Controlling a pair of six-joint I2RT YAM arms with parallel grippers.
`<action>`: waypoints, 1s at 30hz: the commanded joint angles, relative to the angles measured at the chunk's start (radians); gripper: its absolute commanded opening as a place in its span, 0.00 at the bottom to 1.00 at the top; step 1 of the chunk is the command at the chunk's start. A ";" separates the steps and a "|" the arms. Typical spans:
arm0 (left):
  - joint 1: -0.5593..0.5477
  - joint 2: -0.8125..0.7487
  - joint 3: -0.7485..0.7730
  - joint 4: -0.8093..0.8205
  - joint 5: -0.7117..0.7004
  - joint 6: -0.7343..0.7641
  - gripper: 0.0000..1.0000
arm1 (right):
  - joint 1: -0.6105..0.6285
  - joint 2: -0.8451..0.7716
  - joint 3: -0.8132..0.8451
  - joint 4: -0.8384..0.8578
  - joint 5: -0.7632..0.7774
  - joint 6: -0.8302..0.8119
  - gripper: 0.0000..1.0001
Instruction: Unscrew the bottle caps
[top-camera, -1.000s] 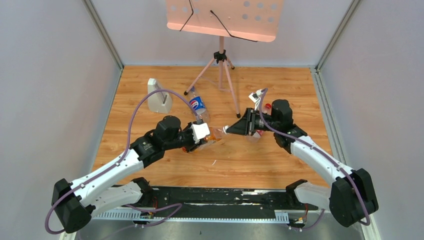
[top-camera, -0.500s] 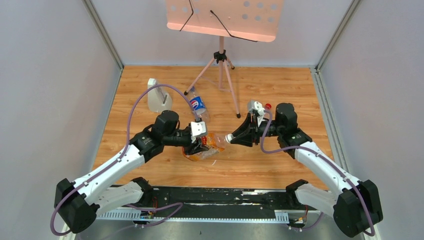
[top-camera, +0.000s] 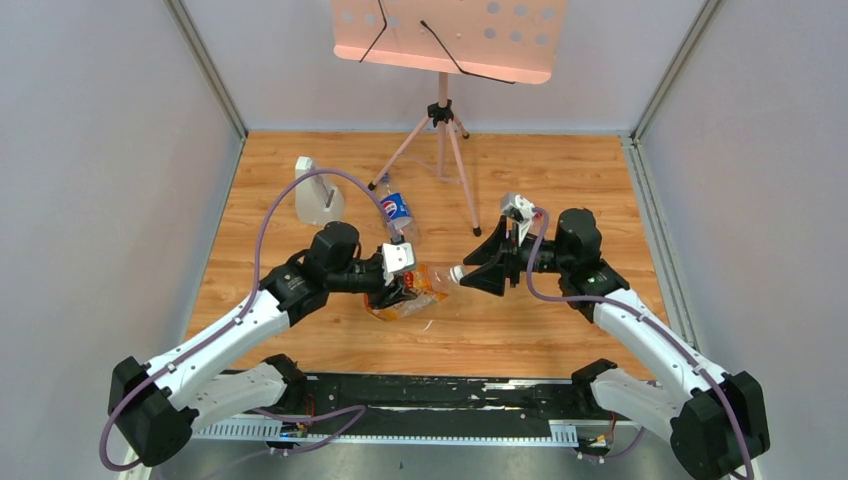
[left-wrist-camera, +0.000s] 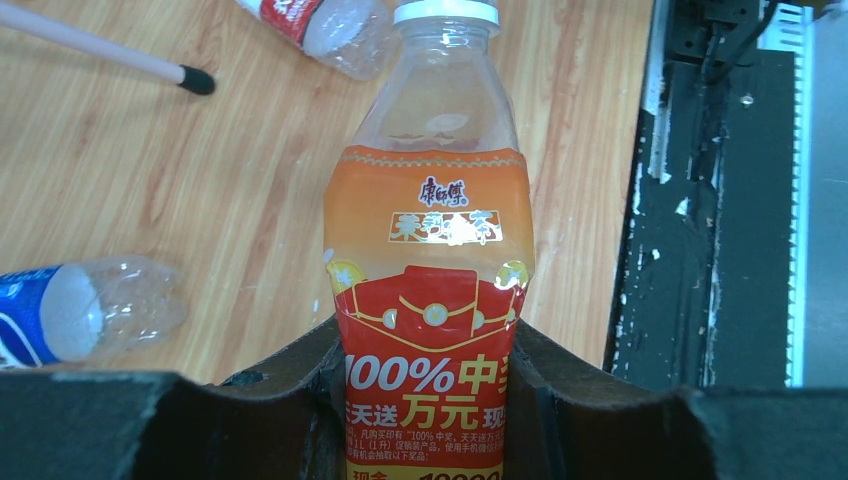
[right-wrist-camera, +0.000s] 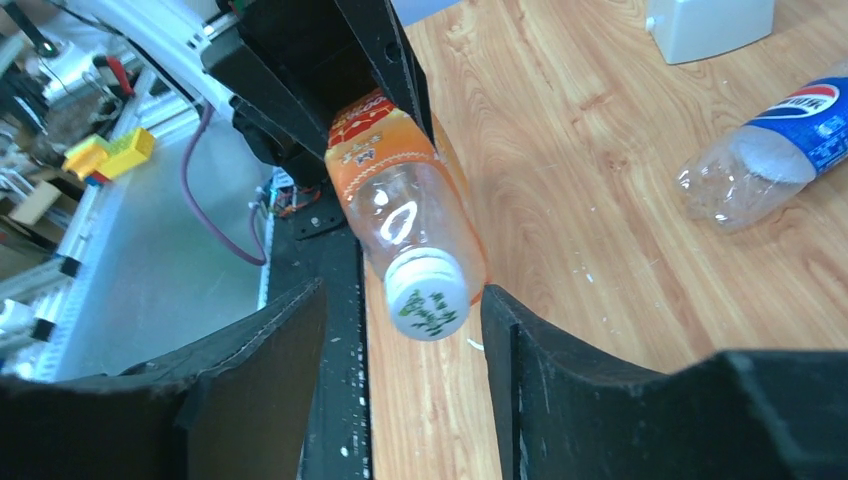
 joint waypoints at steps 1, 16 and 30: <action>-0.002 -0.042 0.008 0.067 -0.091 0.002 0.00 | 0.004 -0.026 -0.005 0.047 0.038 0.183 0.59; -0.017 -0.065 -0.036 0.120 -0.182 0.027 0.00 | 0.004 0.119 0.072 0.029 0.175 0.776 0.60; -0.030 -0.049 -0.029 0.110 -0.213 0.034 0.00 | 0.005 0.204 0.115 0.008 0.133 0.771 0.30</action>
